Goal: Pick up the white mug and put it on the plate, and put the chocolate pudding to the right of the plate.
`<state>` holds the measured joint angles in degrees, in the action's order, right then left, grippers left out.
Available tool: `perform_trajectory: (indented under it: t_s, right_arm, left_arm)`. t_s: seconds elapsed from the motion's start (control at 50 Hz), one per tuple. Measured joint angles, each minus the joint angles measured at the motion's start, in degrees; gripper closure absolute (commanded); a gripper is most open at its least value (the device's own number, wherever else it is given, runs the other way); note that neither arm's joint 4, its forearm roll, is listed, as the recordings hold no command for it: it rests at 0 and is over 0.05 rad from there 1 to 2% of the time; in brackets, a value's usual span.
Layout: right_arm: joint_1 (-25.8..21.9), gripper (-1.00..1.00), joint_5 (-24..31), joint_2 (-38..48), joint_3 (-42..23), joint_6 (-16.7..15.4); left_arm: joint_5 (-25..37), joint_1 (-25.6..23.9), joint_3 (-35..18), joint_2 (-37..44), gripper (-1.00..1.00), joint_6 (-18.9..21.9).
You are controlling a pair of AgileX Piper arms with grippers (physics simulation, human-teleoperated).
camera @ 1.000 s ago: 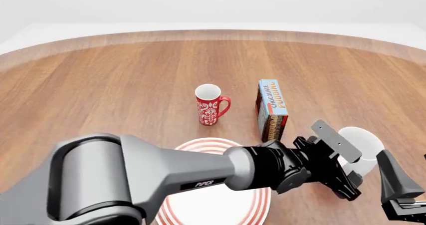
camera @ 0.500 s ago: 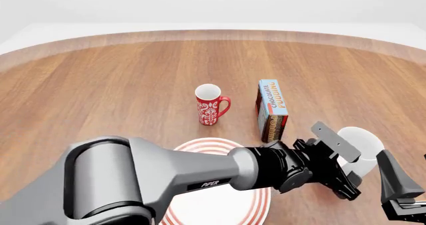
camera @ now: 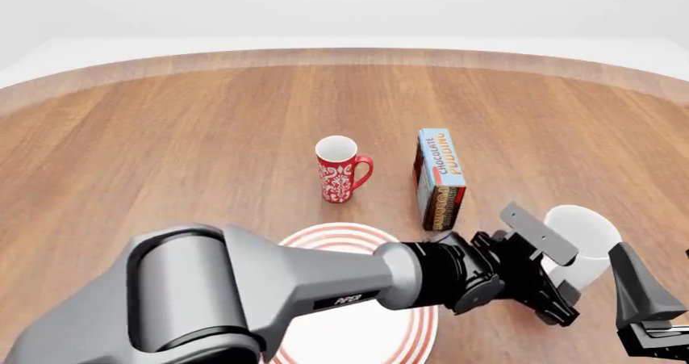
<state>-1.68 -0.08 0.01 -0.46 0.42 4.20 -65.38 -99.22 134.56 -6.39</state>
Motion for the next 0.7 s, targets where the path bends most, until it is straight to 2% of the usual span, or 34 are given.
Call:
perform_trajectory:
  t_s: [0.24, 0.26, 0.7]
  right_arm:
    - [0.0, -1.00, 0.0, 0.0, 0.0, 0.0]
    - [0.0, -1.00, 0.0, 0.0, 0.0, 0.0]
    - [-0.4, -1.00, 0.3, 0.0, -0.6, 0.5]
  left_arm:
    - [-0.4, -0.1, 0.5, 0.2, -1.00, -0.4]
    - [-0.4, -0.1, 0.6, 0.2, 1.00, -0.4]
    - [-1.5, -0.1, 2.0, -0.6, 1.00, 0.2]
